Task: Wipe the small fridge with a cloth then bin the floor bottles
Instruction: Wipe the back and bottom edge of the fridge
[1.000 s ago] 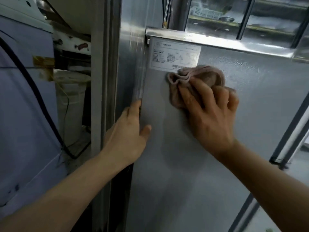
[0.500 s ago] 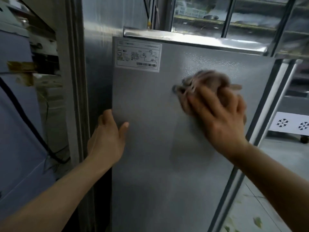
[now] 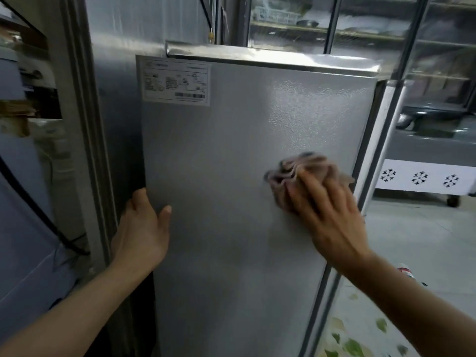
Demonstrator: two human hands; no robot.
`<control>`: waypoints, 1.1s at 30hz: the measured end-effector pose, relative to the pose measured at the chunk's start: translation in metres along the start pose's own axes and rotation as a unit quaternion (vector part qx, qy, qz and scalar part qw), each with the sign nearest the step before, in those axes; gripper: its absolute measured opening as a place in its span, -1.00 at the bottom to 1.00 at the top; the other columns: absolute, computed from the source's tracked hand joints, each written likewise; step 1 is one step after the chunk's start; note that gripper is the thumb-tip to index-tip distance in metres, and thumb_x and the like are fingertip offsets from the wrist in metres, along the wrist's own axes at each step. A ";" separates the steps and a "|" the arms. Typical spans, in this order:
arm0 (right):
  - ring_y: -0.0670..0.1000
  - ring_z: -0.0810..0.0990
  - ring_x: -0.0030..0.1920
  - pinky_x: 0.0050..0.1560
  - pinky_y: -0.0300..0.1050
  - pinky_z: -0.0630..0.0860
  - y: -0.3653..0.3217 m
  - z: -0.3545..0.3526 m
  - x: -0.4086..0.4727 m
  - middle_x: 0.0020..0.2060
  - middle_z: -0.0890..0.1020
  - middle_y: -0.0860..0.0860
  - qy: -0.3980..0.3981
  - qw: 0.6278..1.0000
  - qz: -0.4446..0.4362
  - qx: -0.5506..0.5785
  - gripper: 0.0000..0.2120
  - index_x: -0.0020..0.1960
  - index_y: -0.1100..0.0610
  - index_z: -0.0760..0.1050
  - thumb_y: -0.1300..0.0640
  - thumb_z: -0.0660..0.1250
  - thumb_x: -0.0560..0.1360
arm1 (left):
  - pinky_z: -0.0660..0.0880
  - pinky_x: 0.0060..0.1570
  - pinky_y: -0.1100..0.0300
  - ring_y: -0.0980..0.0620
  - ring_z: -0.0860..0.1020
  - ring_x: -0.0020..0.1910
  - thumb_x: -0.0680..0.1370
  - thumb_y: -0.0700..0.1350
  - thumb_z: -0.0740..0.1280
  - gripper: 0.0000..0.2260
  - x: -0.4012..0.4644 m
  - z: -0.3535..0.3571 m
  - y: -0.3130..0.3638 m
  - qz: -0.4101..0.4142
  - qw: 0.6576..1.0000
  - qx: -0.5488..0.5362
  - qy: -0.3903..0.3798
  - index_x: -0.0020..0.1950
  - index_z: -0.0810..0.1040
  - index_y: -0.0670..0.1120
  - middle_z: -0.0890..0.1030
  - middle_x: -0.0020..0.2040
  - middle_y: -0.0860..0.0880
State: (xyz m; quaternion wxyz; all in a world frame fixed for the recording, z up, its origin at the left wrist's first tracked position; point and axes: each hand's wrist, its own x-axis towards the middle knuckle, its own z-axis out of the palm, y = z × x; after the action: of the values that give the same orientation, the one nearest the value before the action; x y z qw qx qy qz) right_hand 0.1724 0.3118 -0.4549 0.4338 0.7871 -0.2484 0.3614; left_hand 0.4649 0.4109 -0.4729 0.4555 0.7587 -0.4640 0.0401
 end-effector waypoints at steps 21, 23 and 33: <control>0.30 0.25 0.29 0.37 0.22 0.14 0.036 -0.008 0.003 0.35 0.21 0.23 0.051 0.982 0.166 -0.070 -0.55 0.44 0.30 0.28 0.31 0.08 0.55 | 0.44 0.10 -0.20 -0.25 0.44 0.18 0.58 0.04 0.12 -0.64 -0.002 0.010 -0.007 -0.006 1.000 0.001 0.022 0.32 0.23 -0.11 0.41 0.26 -0.25; 0.37 0.21 0.32 0.40 0.27 0.15 0.016 0.004 -0.022 0.39 0.17 0.24 0.038 0.983 0.176 -0.037 -0.50 0.45 0.34 0.23 0.33 0.09 0.51 | 0.43 0.11 -0.20 -0.26 0.43 0.19 0.58 0.00 0.15 -0.65 -0.001 0.011 -0.008 0.002 1.000 0.000 0.030 0.30 0.25 -0.13 0.41 0.26 -0.26; 0.43 0.27 0.25 0.15 0.35 0.44 -0.010 0.004 -0.092 0.34 0.24 0.30 -0.044 0.996 0.072 0.025 -0.43 0.40 0.31 0.19 0.43 0.24 0.42 | 0.46 0.06 -0.08 -0.24 0.49 0.12 0.59 0.04 0.14 -0.61 -0.012 0.021 -0.027 0.000 1.000 0.003 0.006 0.29 0.30 -0.20 0.46 0.23 -0.26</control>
State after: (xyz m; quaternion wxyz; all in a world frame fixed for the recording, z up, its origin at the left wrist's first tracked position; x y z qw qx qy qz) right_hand 0.1244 0.3200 -0.5331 0.3757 0.7929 -0.3140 0.3627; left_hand 0.4706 0.4081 -0.5091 0.4555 0.7598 -0.4615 0.0461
